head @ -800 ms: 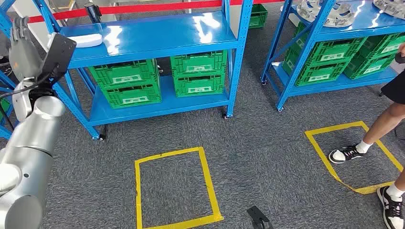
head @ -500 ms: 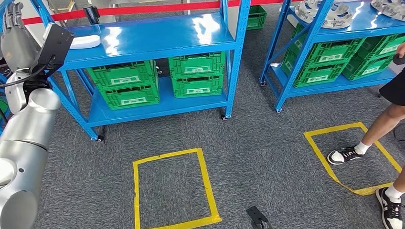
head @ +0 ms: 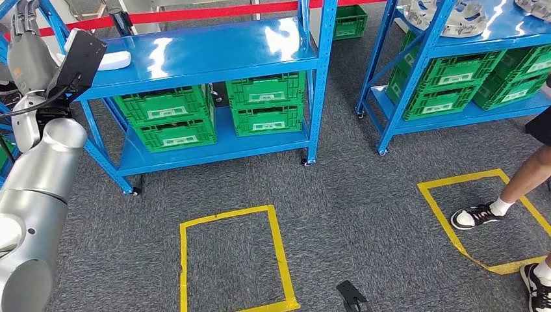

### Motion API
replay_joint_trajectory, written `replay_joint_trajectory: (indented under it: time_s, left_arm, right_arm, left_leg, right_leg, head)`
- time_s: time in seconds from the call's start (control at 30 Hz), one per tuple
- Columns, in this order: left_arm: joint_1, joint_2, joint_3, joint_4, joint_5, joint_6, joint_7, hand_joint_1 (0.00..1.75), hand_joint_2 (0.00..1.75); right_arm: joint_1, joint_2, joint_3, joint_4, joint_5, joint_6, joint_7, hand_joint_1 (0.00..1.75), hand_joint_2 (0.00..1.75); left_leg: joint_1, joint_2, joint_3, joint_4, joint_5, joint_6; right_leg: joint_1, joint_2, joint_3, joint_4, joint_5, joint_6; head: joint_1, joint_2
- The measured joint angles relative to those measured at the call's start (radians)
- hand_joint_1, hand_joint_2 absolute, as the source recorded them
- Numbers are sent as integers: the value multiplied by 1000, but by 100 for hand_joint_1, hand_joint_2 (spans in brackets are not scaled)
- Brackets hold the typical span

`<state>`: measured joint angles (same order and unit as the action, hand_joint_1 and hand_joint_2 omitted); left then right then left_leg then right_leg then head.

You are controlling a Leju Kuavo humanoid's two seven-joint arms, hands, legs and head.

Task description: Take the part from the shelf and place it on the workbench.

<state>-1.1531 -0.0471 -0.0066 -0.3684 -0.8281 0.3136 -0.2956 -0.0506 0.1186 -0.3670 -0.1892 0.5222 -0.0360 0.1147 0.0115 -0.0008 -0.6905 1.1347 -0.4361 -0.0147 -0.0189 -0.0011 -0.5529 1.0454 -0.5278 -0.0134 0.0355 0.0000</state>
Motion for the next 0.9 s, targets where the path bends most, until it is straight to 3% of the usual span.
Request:
replay_joint_trajectory:
  time_s: [0.07, 0.2, 0.27, 0.33, 0.37, 0.4, 0.43, 0.47, 0.5, 0.57, 0.67, 0.73, 0.83, 0.9]
  left_arm:
    - [-5, 1, -4, 0, 2, 1, 1, 0, 0]
    - [-9, 0, -9, -4, 3, 3, 0, 0, 0]
    - [-13, -1, -11, -6, 3, 4, 0, 0, 0]
    - [-10, -3, -14, -4, 3, 5, 0, 0, 0]
    - [-7, -4, -14, -3, 3, 5, 0, 0, 0]
    - [-4, -4, -14, -3, 3, 5, 0, 0, 0]
    - [-2, -4, -14, -3, 3, 5, 0, 0, 0]
    - [-2, -4, -15, -3, 3, 5, -1, 0, 0]
    - [-2, -4, -15, -3, 4, 5, -1, 0, 0]
    - [-2, -4, -15, -2, 6, 5, -2, 0, 0]
    - [-1, -3, -16, -4, 9, 5, -4, 0, 0]
    - [-3, -2, -18, -6, 9, 5, -7, 0, 0]
    - [-1, -1, -25, -6, 10, 5, -9, 0, 0]
    - [5, 1, -28, -4, 13, 5, -8, 0, 0]
  right_arm:
    - [-1, 0, -1, 1, 0, 0, 0, 0, 0]
    - [-2, 0, -1, 3, 0, 1, 0, 0, 0]
    - [-3, 0, -1, 4, 0, 1, -1, 0, 0]
    - [-2, -1, -1, 5, 0, 1, 0, 0, 0]
    - [-1, -1, -2, 5, 0, 1, 0, 0, 0]
    - [-1, -1, -2, 6, 0, 1, 0, 0, 0]
    - [0, -1, -2, 6, 0, 1, 0, 0, 0]
    - [0, -1, -3, 6, 0, 1, 0, 0, 0]
    - [0, -2, -4, 6, 0, 1, 0, 0, 0]
    - [-1, -2, -7, 7, 0, 0, 0, 0, 0]
    - [2, -3, -11, 7, 0, -2, 0, 0, 0]
    - [2, -3, -14, 8, 0, -3, -1, 0, 0]
    - [2, -4, -16, 8, 0, -4, -1, 0, 0]
    - [6, -4, -16, 8, 0, -4, -1, 0, 0]
  left_leg:
    - [-11, 4, 37, -79, 13, 12]
    - [-7, -4, 65, -105, -6, 27]
    - [-4, -8, 81, -111, -13, 36]
    - [-4, -14, 89, -111, -22, 41]
    - [-5, -17, 94, -110, -27, 42]
    - [-5, -20, 100, -109, -33, 40]
    - [-4, -22, 107, -108, -41, 38]
    - [-4, -23, 116, -107, -49, 35]
    - [-5, -24, 124, -106, -56, 31]
    - [-7, -25, 132, -106, -68, 20]
    - [-8, -26, 139, -99, -71, 0]
    - [-7, -18, 117, -51, -78, -9]
    - [-5, -9, 6, 119, -132, -20]
    - [-4, -7, -47, 161, -143, -21]
  right_leg:
    - [2, -3, 7, -4, -7, 9]
    - [2, -8, 4, 22, -8, 28]
    - [1, -7, -51, 114, -38, 34]
    - [1, -5, -136, 232, -73, 40]
    - [1, -5, -168, 262, -72, 43]
    - [1, -4, -184, 257, -52, 44]
    - [1, -4, -180, 216, -11, 44]
    - [1, -4, -162, 147, 41, 41]
    - [2, -4, -142, 85, 74, 37]
    - [8, -3, -112, 5, 94, 24]
    - [8, -2, -93, -11, 88, 1]
    - [5, -2, -74, -17, 81, -12]
    - [4, -1, -50, -20, 63, -21]
    - [4, 0, -31, -20, 46, -20]
  head:
    - [0, 0]
    - [0, 0]
    - [0, 0]
    - [1, 0]
    - [0, 0]
    - [0, 0]
    - [1, 0]
    - [1, 0]
    - [0, 0]
    - [-1, 0]
    - [-2, 0]
    - [-5, 0]
    - [-9, 0]
    - [-9, 0]
